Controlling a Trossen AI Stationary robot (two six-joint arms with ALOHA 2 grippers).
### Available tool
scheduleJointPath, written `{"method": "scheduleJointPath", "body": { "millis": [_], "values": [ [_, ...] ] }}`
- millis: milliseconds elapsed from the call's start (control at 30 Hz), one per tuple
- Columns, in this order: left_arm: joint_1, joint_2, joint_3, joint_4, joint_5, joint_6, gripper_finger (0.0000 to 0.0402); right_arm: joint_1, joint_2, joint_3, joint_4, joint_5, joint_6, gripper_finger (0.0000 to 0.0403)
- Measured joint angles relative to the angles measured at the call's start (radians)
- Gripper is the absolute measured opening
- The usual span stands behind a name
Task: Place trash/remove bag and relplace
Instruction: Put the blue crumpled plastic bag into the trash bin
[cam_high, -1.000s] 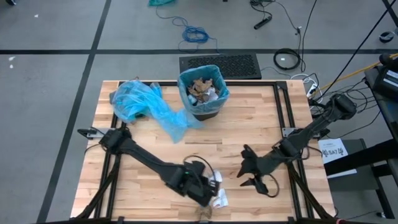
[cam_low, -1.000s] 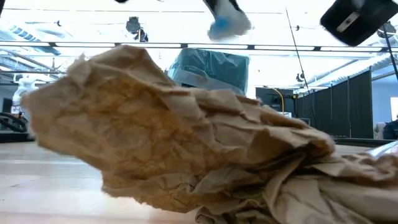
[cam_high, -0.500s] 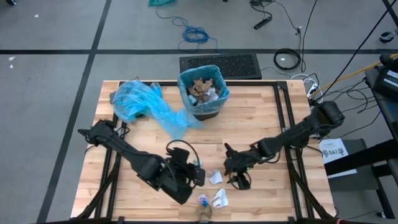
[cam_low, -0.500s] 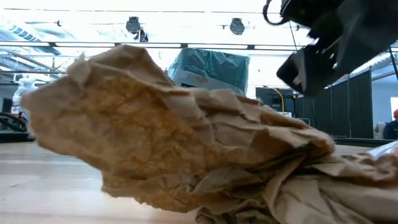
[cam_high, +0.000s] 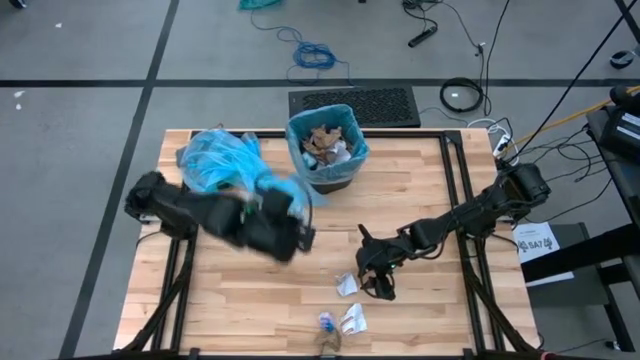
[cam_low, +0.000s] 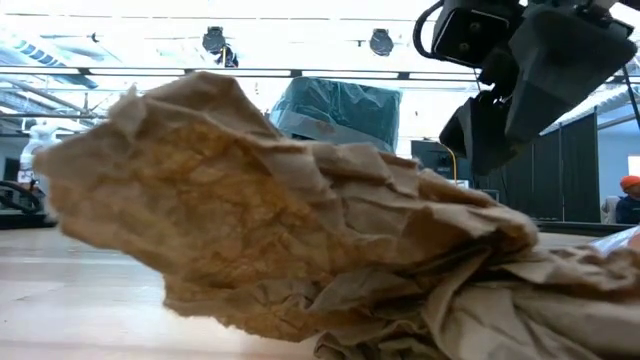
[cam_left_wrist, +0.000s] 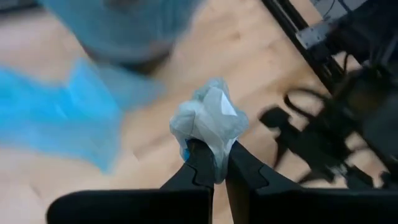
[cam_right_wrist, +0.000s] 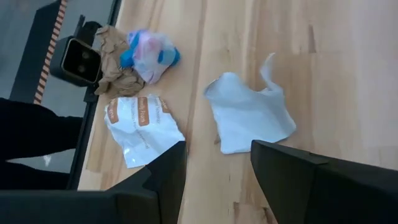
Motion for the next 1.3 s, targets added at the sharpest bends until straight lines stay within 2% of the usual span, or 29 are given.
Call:
{"method": "scheduleJointPath", "body": {
  "millis": [167, 333, 467, 567, 800, 967, 1133, 1300],
  "values": [
    [0.238, -0.072, 0.001, 0.04, 0.135, 0.384, 0.002, -0.055, 0.0, 0.0, -0.005, 0.03, 0.08, 0.0171],
    [0.501, -0.084, 0.001, 0.179, 0.365, 0.754, 0.002, -0.115, 0.0, 0.0, -0.01, 0.03, 0.159, 0.0171],
    [0.681, -0.047, 0.002, 0.267, 0.545, 0.943, 0.002, -0.145, 0.0, 0.0, -0.01, 0.031, 0.232, 0.0171],
    [0.77, 0.009, 0.0, 0.3, 0.569, 1.036, 0.002, -0.157, -0.001, 0.0, -0.011, 0.04, 0.296, 0.0171],
    [0.848, 0.118, 0.0, 0.344, 0.593, 1.11, 0.0034, -0.156, -0.001, 0.0, -0.014, 0.097, 0.422, 0.0171],
    [0.843, 0.18, 0.0, 0.339, 0.659, 1.192, 0.0095, -0.161, -0.001, 0.0, -0.022, 0.11, 0.487, 0.0171],
    [0.84, 0.201, 0.0, 0.333, 0.676, 1.225, 0.0164, -0.161, -0.001, 0.0, -0.025, 0.15, 0.535, 0.0171],
    [0.839, 0.183, 0.0, 0.327, 0.676, 1.224, 0.0199, -0.161, -0.001, 0.0, -0.022, 0.157, 0.559, 0.0171]
  ]
}}
